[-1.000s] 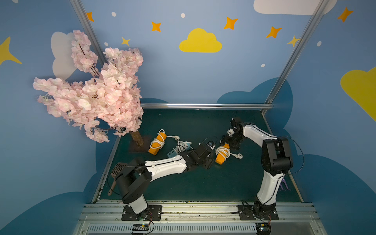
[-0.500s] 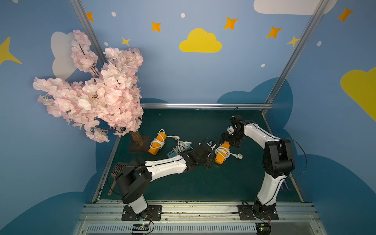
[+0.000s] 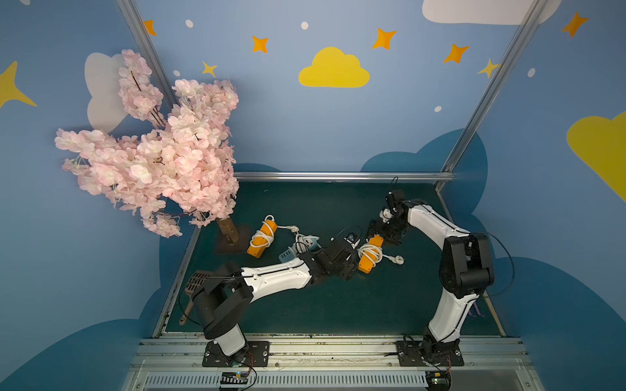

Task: Wrap the cord around the power strip
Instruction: Adjust the power strip at the center of the board, then reset both arms

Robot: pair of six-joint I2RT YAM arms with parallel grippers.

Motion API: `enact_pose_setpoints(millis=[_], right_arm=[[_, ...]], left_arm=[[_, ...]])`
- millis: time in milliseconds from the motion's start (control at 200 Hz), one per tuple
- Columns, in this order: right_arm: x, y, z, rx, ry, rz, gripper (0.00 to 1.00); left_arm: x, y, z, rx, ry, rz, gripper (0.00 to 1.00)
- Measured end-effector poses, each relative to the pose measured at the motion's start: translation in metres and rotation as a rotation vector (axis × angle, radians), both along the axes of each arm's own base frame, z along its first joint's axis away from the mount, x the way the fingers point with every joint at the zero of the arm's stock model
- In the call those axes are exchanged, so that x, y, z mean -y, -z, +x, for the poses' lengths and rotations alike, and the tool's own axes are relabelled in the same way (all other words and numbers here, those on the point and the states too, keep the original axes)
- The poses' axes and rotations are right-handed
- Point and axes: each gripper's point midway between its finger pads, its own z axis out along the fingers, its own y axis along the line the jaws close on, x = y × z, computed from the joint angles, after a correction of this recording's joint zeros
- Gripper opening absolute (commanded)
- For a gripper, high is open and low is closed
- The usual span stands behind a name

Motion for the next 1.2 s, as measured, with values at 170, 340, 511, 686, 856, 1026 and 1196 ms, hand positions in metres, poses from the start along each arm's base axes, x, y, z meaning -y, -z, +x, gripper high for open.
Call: enact_pose_setpoints(millis=[170,340,511,686,856,1026,1196], right_arm=[[0.003,-0.005,0.002,0.016,0.004,0.002,0.87],[0.01,-0.02,0.003,0.062,0.016,-0.01,0.87],[0.032,-0.054,0.0,0.225,0.051,-0.074,0.87],[0.073,-0.094,-0.025,0.586,0.106,-0.192,0.87],[0.108,-0.088,-0.033,0.928,0.155,-0.32,0.87],[0.147,-0.076,-0.028,0.925,0.235,-0.526,0.87],[0.177,-0.077,-0.034,0.975,0.344,-0.615,0.86]], left_arm=[[-0.001,0.0,0.002,0.007,-0.007,0.004,0.73],[-0.012,-0.008,0.004,0.047,-0.031,0.01,0.72],[-0.041,-0.035,0.01,0.176,-0.076,-0.004,0.74],[-0.102,-0.065,0.021,0.417,-0.185,-0.037,0.8],[-0.191,-0.093,0.072,0.55,-0.49,-0.027,0.81],[-0.259,-0.121,0.094,0.671,-0.692,0.037,0.82],[-0.328,-0.1,0.081,0.679,-0.876,0.124,0.82]])
